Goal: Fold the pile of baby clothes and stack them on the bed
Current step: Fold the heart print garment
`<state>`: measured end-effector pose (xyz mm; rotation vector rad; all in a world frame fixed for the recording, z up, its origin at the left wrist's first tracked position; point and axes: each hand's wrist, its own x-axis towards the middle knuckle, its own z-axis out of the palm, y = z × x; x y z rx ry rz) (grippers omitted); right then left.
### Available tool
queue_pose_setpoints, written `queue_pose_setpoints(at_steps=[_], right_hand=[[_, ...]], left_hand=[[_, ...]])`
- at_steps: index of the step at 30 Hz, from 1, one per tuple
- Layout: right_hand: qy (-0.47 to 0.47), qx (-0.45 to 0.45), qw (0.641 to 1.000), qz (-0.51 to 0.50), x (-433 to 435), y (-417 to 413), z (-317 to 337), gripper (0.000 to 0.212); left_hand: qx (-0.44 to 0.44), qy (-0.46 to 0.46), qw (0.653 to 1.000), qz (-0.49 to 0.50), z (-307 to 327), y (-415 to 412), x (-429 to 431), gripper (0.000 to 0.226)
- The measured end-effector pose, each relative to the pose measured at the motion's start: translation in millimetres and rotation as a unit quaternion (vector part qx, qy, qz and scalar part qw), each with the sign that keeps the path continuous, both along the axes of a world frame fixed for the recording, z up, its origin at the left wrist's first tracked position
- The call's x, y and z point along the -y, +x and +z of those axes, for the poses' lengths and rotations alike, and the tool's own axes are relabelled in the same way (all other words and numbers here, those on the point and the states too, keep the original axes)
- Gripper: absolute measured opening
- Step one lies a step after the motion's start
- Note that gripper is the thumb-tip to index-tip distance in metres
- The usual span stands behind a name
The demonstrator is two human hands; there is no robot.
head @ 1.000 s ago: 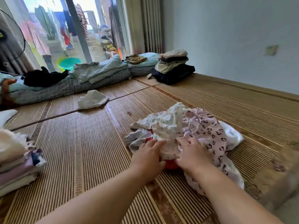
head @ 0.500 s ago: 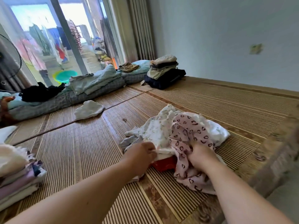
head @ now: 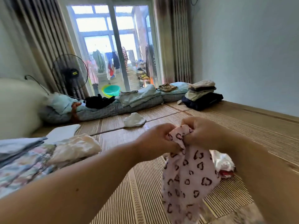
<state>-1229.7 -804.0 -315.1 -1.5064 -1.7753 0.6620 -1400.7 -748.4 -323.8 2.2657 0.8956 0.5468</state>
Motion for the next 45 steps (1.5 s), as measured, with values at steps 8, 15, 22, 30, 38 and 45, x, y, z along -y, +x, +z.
queue_pose_setpoints(at_steps=[8,15,22,30,38,45], right_hand=[[-0.053,0.035,0.99,0.124,34.9,-73.3,44.4,0.017],[0.002,0.249,0.965,0.083,35.9,-112.8,56.6,0.031],[0.17,0.229,0.954,0.091,36.1,-161.8,85.7,0.036],[0.136,0.286,0.942,0.109,42.5,-162.0,94.2,0.037],[0.126,0.269,0.952,0.074,39.3,-120.1,85.5,0.028],[0.096,0.041,0.995,0.007,44.0,-127.8,77.9,0.029]], left_hand=[[-0.025,0.058,0.996,0.069,63.0,-128.2,36.8,0.022],[-0.269,0.219,0.929,0.128,95.2,-233.2,51.6,0.014],[-0.229,0.159,0.943,0.181,85.4,-241.1,76.9,0.038],[-0.233,0.082,0.957,0.151,64.5,-228.5,68.9,0.018],[-0.179,0.188,0.948,0.185,78.7,-259.5,67.2,0.043],[0.057,0.087,0.96,0.259,83.2,-251.3,74.4,0.018]])
